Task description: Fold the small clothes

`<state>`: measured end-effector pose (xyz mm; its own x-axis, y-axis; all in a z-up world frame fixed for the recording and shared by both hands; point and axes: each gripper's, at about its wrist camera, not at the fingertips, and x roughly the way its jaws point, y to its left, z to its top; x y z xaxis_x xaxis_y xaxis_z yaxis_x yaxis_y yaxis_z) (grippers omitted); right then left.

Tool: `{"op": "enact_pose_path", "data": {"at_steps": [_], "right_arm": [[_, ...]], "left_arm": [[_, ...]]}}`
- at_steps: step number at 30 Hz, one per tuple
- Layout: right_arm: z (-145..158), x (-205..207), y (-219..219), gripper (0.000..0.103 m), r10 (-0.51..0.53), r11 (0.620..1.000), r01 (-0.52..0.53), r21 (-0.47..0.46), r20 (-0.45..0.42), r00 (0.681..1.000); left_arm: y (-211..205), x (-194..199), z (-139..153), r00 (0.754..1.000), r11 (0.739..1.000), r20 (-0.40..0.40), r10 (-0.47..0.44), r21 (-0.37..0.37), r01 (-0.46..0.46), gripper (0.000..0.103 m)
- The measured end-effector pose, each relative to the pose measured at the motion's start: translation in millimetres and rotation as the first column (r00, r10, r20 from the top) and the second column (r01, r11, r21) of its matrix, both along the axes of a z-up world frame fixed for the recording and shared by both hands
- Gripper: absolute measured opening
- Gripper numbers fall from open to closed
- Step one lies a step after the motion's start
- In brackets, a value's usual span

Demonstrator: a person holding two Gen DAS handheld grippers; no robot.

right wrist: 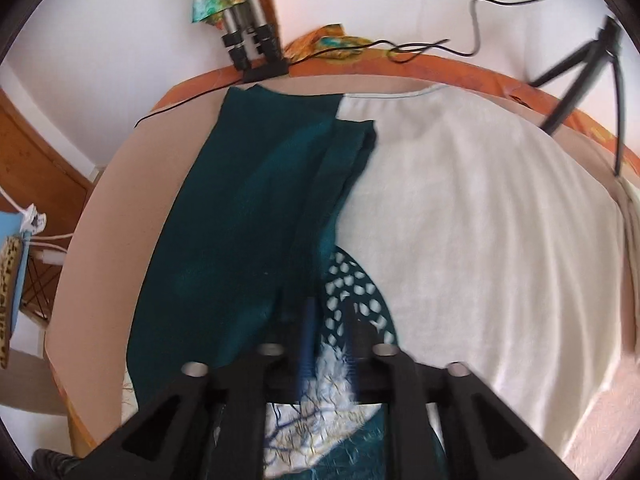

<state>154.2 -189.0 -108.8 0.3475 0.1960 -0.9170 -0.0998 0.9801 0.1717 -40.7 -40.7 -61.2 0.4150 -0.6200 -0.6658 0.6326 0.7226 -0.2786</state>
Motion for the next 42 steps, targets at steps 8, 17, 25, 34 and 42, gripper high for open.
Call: {"op": "enact_pose_path", "data": {"at_steps": [8, 17, 25, 34, 42], "right_arm": [[54.5, -78.2, -59.2, 0.05, -0.052, 0.992, 0.035, 0.117, 0.146, 0.988], [67.8, -161.7, -98.7, 0.051, -0.069, 0.986, 0.034, 0.162, 0.212, 0.975], [68.5, -220.6, -138.7, 0.051, -0.118, 0.991, 0.095, 0.097, 0.267, 0.957], [66.1, -242.4, -180.4, 0.051, -0.207, 0.972, 0.165, 0.169, 0.269, 0.941], [74.3, -249.1, -215.0, 0.06, -0.256, 0.955, 0.196, 0.221, 0.292, 0.921]], "left_arm": [[14.9, 10.3, 1.6, 0.994, 0.994, 0.031, 0.106, -0.012, -0.105, 0.037], [-42.0, -6.5, -15.5, 0.997, 0.992, 0.055, -0.052, 0.117, 0.045, 0.037], [-86.2, -4.5, -53.2, 0.993, 0.953, 0.058, -0.107, 0.29, 0.086, 0.037], [-112.6, -22.3, -51.5, 0.979, 0.942, 0.071, -0.191, 0.294, 0.162, 0.033], [-164.9, -32.4, -37.3, 0.965, 0.958, 0.142, -0.221, 0.216, 0.188, 0.034]]}}
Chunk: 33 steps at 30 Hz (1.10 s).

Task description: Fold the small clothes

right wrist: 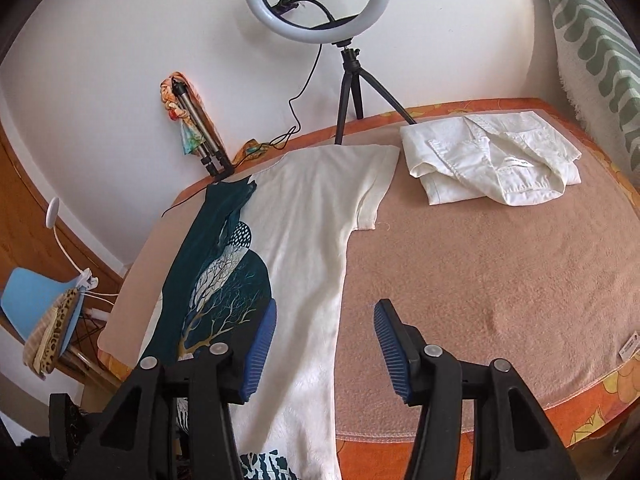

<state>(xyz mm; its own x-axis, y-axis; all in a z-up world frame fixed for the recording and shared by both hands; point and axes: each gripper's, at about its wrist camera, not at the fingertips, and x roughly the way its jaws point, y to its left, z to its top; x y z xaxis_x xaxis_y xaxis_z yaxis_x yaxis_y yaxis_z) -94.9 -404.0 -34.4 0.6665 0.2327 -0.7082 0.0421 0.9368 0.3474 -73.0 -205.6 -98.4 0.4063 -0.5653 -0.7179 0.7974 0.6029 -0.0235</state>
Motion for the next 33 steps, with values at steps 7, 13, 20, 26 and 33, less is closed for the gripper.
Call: {"op": "enact_pose_path", "data": {"at_steps": [7, 13, 20, 26, 33], "right_arm": [[6.9, 0.7, -33.8, 0.067, -0.001, 0.998, -0.002, 0.068, 0.033, 0.999], [6.9, 1.2, -64.7, 0.07, -0.029, 0.992, 0.023, 0.125, 0.049, 0.998], [6.6, 9.2, -85.2, 0.07, -0.029, 0.988, 0.021, 0.153, 0.052, 0.998], [4.0, 36.8, -89.0, 0.07, 0.019, 0.979, -0.028, 0.204, 0.044, 0.999], [-20.2, 100.4, -73.5, 0.07, 0.083, 0.967, -0.075, 0.243, -0.022, 0.996]], "left_arm": [[-67.2, -16.6, 2.1, 0.986, 0.993, 0.116, -0.118, 0.024, 0.116, 0.047], [-116.5, -26.4, -9.5, 0.957, 0.977, 0.206, -0.205, 0.099, 0.188, 0.049], [-145.7, -31.7, -33.3, 0.925, 0.956, 0.301, -0.233, 0.248, 0.16, 0.049], [-145.2, -15.2, -32.5, 0.951, 0.973, 0.256, -0.175, 0.191, 0.127, 0.021], [-127.5, 1.0, -15.2, 0.983, 0.991, 0.129, -0.131, 0.036, 0.127, 0.007]]}}
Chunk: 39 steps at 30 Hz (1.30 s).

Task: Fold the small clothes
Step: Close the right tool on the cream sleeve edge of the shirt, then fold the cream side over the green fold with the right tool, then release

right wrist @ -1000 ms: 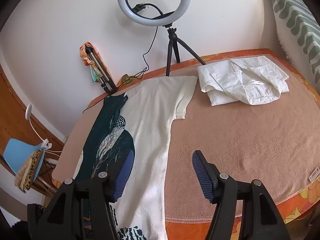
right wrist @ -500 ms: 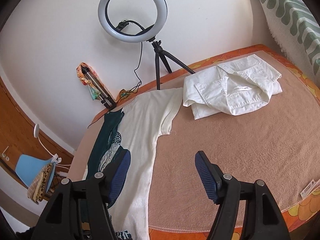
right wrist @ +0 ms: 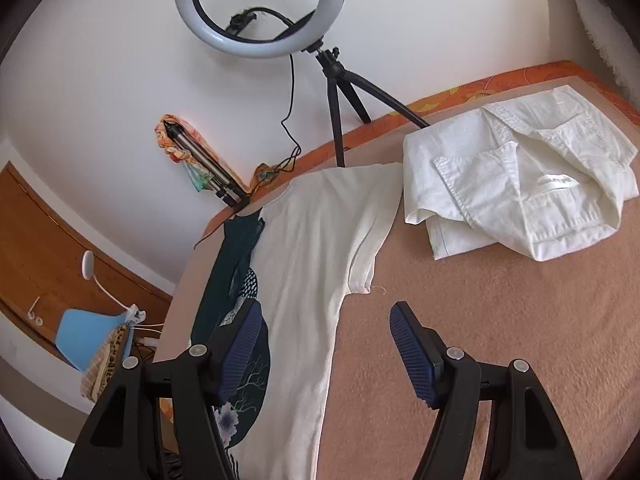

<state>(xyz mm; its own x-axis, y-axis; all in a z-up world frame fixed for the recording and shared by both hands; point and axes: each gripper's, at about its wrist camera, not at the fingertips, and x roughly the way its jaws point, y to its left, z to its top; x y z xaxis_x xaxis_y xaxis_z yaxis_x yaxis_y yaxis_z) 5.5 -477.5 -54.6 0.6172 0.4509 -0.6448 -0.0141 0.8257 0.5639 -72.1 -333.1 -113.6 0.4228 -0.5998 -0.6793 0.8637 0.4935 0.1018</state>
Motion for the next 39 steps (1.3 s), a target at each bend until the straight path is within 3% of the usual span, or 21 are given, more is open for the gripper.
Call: {"op": "enact_pose_path", "data": {"at_steps": [7, 12, 18, 21, 22, 23, 25, 32, 39], "right_arm": [[-39.1, 72.0, 24.1, 0.067, 0.016, 0.999, -0.021, -0.049, -0.093, 0.996], [-56.3, 119.3, 27.7, 0.064, -0.051, 0.992, 0.036, -0.117, -0.128, 0.99], [-77.8, 155.3, 30.5, 0.049, -0.126, 0.974, 0.087, -0.209, -0.177, 0.976], [-76.8, 161.4, 36.3, 0.033, -0.137, 0.963, 0.094, -0.254, -0.157, 0.978], [-76.9, 163.7, 37.9, 0.019, -0.134, 0.962, 0.09, -0.256, -0.159, 0.978], [-77.2, 166.0, 40.0, 0.012, -0.124, 0.965, 0.079, -0.249, -0.169, 0.978], [-75.4, 169.1, 46.2, 0.003, -0.118, 0.961, 0.069, -0.267, -0.17, 0.978], [-39.9, 181.3, 95.9, 0.001, -0.057, 0.918, -0.001, -0.398, -0.135, 0.989], [-4.2, 196.3, 187.1, 0.001, 0.058, 0.82, -0.111, -0.561, -0.111, 0.992]], "left_arm": [[28.3, 14.5, 26.2, 0.994, 0.987, -0.081, 0.076, -0.135, -0.086, 0.006], [41.3, 18.6, 31.6, 0.99, 0.979, -0.101, 0.101, -0.165, -0.116, 0.006], [54.2, 29.3, 28.7, 0.979, 0.96, -0.156, 0.13, -0.226, -0.163, 0.006], [58.5, 32.0, 25.4, 0.973, 0.951, -0.181, 0.144, -0.248, -0.187, 0.006], [60.4, 32.1, 24.5, 0.97, 0.947, -0.193, 0.147, -0.257, -0.194, 0.006], [62.9, 32.4, 23.4, 0.967, 0.942, -0.205, 0.151, -0.267, -0.203, 0.006], [67.3, 30.8, 22.6, 0.964, 0.934, -0.212, 0.163, -0.28, -0.22, 0.006], [100.5, 30.3, 16.6, 0.933, 0.889, -0.272, 0.235, -0.328, -0.319, 0.005], [139.5, 21.0, 15.5, 0.907, 0.845, -0.287, 0.31, -0.353, -0.4, 0.005]]}}
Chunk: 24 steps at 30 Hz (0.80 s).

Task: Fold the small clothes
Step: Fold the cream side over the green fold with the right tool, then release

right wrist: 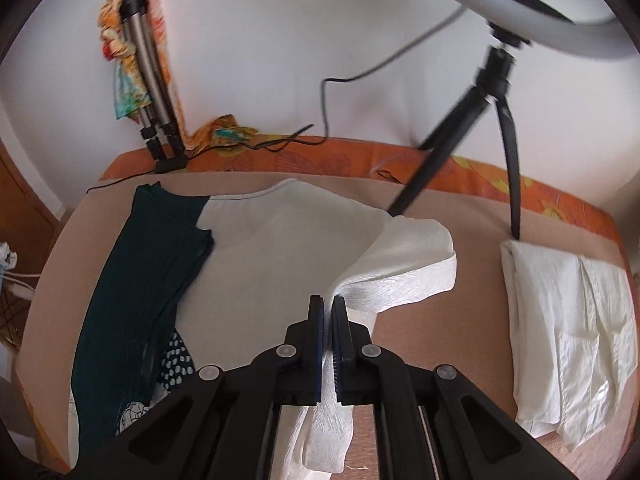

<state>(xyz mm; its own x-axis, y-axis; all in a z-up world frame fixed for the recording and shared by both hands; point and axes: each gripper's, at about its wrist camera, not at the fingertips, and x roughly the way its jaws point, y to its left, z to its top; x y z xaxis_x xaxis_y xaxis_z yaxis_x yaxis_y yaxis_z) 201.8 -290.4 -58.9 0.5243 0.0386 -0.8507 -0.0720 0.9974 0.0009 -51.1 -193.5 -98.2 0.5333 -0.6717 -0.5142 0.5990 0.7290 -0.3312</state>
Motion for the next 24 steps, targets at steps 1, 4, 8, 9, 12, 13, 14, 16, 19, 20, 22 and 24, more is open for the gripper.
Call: {"op": "enact_pose_path", "data": {"at_steps": [1, 4, 8, 9, 12, 13, 14, 16, 19, 20, 22, 24], "right_arm": [[1.9, 2.0, 13.3, 0.001, 0.019, 1.0, -0.019, -0.024, -0.001, 1.0], [2.2, 8.0, 55.8, 0.001, 0.076, 0.993, -0.076, -0.095, -0.013, 0.997], [-7.0, 10.6, 113.3, 0.001, 0.17, 0.966, -0.174, -0.189, -0.039, 0.985], [-10.5, 11.5, 124.7, 0.001, 0.187, 0.96, -0.192, -0.206, -0.046, 0.981], [-20.9, 12.2, 159.0, 0.001, 0.232, 0.939, -0.243, -0.245, -0.071, 0.97], [-24.7, 12.6, 170.7, 0.001, 0.247, 0.931, -0.259, -0.255, -0.078, 0.966], [-28.0, 12.9, 181.2, 0.001, 0.259, 0.924, -0.272, -0.269, -0.084, 0.962], [-36.0, 14.3, 199.8, 0.001, 0.281, 0.909, -0.297, -0.291, -0.099, 0.955], [-49.4, 15.1, 219.0, 0.001, 0.298, 0.892, -0.321, -0.319, -0.119, 0.947], [-53.3, 17.0, 223.7, 0.001, 0.3, 0.891, -0.324, -0.319, -0.124, 0.946], [-58.3, 17.6, 228.6, 0.001, 0.302, 0.891, -0.328, -0.314, -0.131, 0.944], [-61.9, 19.7, 230.1, 0.004, 0.3, 0.896, -0.328, -0.299, -0.135, 0.944]], "left_arm": [[4.2, -1.7, -1.1, 1.0, 1.0, -0.001, 0.01, -0.001, -0.01, 0.005], [17.8, -5.4, -6.1, 0.999, 0.999, -0.009, 0.04, -0.002, -0.04, 0.005], [32.7, -8.8, -17.1, 0.997, 0.997, -0.033, 0.076, -0.001, -0.076, 0.005], [34.9, -9.2, -19.1, 0.996, 0.997, -0.037, 0.081, -0.001, -0.082, 0.005], [40.8, -11.3, -22.9, 0.995, 0.996, -0.043, 0.095, 0.001, -0.095, 0.005], [42.8, -11.7, -23.6, 0.994, 0.995, -0.044, 0.098, 0.001, -0.098, 0.005], [45.3, -11.3, -24.6, 0.994, 0.995, -0.046, 0.102, 0.001, -0.102, 0.005], [49.4, -10.8, -26.4, 0.993, 0.994, -0.053, 0.11, -0.003, -0.111, 0.005], [54.3, -11.0, -29.1, 0.991, 0.993, -0.062, 0.119, -0.006, -0.119, 0.005], [56.3, -10.9, -30.0, 0.99, 0.992, -0.066, 0.122, -0.009, -0.122, 0.005], [57.9, -11.5, -30.4, 0.99, 0.993, -0.068, 0.121, -0.006, -0.122, 0.005], [59.4, -12.5, -30.6, 0.99, 0.993, -0.071, 0.118, 0.001, -0.119, 0.006]]}}
